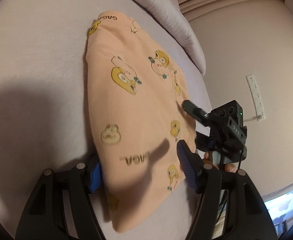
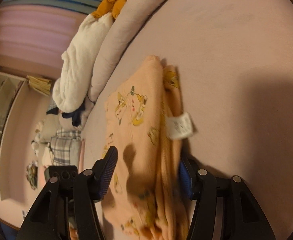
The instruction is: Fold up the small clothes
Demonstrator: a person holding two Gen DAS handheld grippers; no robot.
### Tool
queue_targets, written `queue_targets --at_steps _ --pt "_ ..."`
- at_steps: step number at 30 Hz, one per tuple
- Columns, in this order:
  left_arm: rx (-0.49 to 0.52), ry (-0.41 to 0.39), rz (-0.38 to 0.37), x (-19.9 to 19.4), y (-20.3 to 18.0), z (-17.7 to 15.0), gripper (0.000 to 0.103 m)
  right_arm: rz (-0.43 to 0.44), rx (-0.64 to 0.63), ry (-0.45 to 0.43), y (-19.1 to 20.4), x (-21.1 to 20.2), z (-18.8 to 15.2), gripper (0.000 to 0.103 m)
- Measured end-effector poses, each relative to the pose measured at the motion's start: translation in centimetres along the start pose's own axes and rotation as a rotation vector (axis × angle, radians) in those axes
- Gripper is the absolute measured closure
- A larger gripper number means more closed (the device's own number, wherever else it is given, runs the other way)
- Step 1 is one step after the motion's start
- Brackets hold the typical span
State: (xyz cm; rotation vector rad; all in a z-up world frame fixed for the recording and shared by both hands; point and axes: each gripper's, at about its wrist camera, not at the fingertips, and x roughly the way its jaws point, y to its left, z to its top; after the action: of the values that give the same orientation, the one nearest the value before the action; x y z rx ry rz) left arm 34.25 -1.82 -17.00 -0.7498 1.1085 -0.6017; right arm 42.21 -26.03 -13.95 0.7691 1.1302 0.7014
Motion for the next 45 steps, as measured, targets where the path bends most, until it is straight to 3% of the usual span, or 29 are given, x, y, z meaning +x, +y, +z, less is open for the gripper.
queue_targets --at_steps 3,10,13,17,29,45 --pt "-0.026 -0.008 -0.016 0.6 0.1 0.8 0.038 -0.029 -0.044 0.002 0.4 0.2 0.1 0.046" --pt "0.006 -0.018 0.047 1.5 -1.1 1.2 0.039 -0.036 -0.074 -0.009 0.3 0.8 0.5 0.052" --pt "0.001 -0.022 0.082 1.8 -1.0 1.4 0.051 -0.049 -0.082 -0.013 0.2 0.7 0.5 0.059" --pt "-0.007 -0.029 0.104 1.7 -0.7 1.4 0.056 -0.052 -0.087 -0.021 0.2 0.7 0.4 0.062" --pt "0.052 -0.039 0.184 2.2 -1.6 1.4 0.058 -0.091 -0.117 -0.032 0.7 0.8 0.3 0.063" --pt "0.059 -0.045 0.202 2.5 -1.7 1.4 0.058 -0.098 -0.124 -0.029 0.7 1.0 0.5 0.063"
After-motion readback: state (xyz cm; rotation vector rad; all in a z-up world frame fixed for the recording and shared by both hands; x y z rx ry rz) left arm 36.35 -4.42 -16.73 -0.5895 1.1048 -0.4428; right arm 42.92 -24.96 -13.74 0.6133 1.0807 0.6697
